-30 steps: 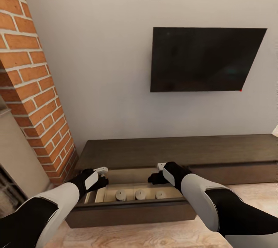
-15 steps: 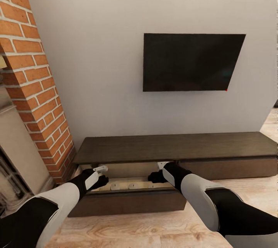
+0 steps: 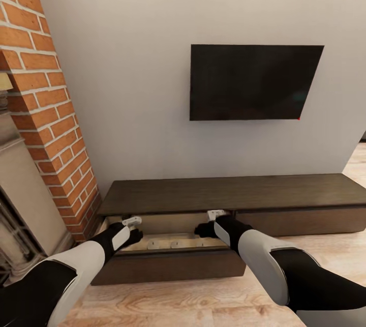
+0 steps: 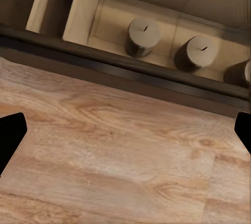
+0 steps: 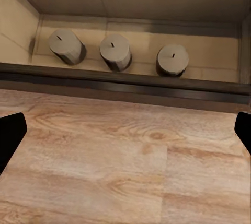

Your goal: Place each of the two pumpkins and all three candles from the living room inside a cabinet in the living room (use any cabinet), then make sure every cabinet is closed, and position the cauldron so it is next to a table in the living room.

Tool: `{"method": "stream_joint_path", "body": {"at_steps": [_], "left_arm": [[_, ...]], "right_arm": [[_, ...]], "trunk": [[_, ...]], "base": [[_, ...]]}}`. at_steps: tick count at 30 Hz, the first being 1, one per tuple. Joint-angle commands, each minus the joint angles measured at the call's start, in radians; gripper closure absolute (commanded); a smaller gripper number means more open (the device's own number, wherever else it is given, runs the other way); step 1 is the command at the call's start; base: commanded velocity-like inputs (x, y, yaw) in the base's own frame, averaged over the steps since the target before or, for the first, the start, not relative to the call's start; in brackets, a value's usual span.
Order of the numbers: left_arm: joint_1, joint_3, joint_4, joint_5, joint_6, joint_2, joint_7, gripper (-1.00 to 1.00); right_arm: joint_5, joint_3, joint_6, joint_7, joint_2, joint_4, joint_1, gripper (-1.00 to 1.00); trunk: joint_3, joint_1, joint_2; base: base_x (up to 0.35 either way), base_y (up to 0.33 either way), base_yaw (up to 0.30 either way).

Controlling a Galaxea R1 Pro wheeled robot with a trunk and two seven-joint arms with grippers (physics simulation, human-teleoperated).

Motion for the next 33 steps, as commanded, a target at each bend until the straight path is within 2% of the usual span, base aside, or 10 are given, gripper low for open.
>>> {"method": "stream_joint_path", "body": {"at_steps": [1,8,10,14,18,21,27,28,33], "left_arm": [[0.000,-0.009,-0.002,0.010,-0.018,-0.001,0.006,-1.00],[0.001,-0.010,0.000,0.010,-0.079,-0.019,0.006,-1.00],[0.001,-0.010,0.001,0.007,-0.085,-0.040,0.008,-1.00],[0.002,-0.012,0.001,0.003,-0.105,-0.069,0.009,-1.00],[0.007,-0.012,0.001,0.003,-0.159,-0.083,0.009,-1.00],[0.032,-0.014,0.001,-0.003,-0.231,-0.101,0.009,-1.00],[0.047,-0.014,0.003,-0.020,-0.294,-0.106,0.013,-1.00],[0.052,-0.014,0.008,-0.024,-0.322,-0.106,0.015,-1.00],[0.075,-0.017,0.026,-0.043,-0.389,-0.108,0.019,-1.00]], "right_arm": [[0.003,0.000,-0.019,0.002,0.000,0.001,0.002,-1.00],[0.002,0.001,-0.145,0.002,0.000,0.002,0.051,-1.00],[0.003,0.002,-0.194,0.002,0.000,0.002,0.072,-1.00],[0.004,0.001,-0.227,0.002,0.000,0.000,0.096,-1.00],[0.005,0.000,-0.236,0.002,0.000,-0.001,0.103,-1.00],[0.005,0.000,-0.260,0.002,0.000,-0.002,0.134,-1.00],[0.005,0.001,-0.374,0.002,0.000,-0.002,0.165,-1.00],[0.005,0.000,-0.398,0.002,0.000,-0.001,0.180,-1.00],[0.005,0.000,-0.438,0.002,0.000,-0.002,0.214,-1.00]], "trunk": [[-0.001,0.000,-0.001],[-0.001,0.000,-0.001],[-0.007,0.008,-0.015],[-0.020,0.023,-0.043],[-0.032,0.038,-0.071],[-0.042,0.050,-0.092],[-0.061,0.073,-0.134],[-0.064,0.077,-0.141],[-0.079,0.096,-0.176]], "base": [[0.000,0.028,0.000],[0.000,0.010,0.000],[0.000,0.002,0.000],[0.000,0.000,0.000],[0.000,0.000,0.000],[0.000,0.000,0.000],[0.000,0.000,0.000],[0.000,0.000,0.000],[0.000,0.000,0.000]]}}
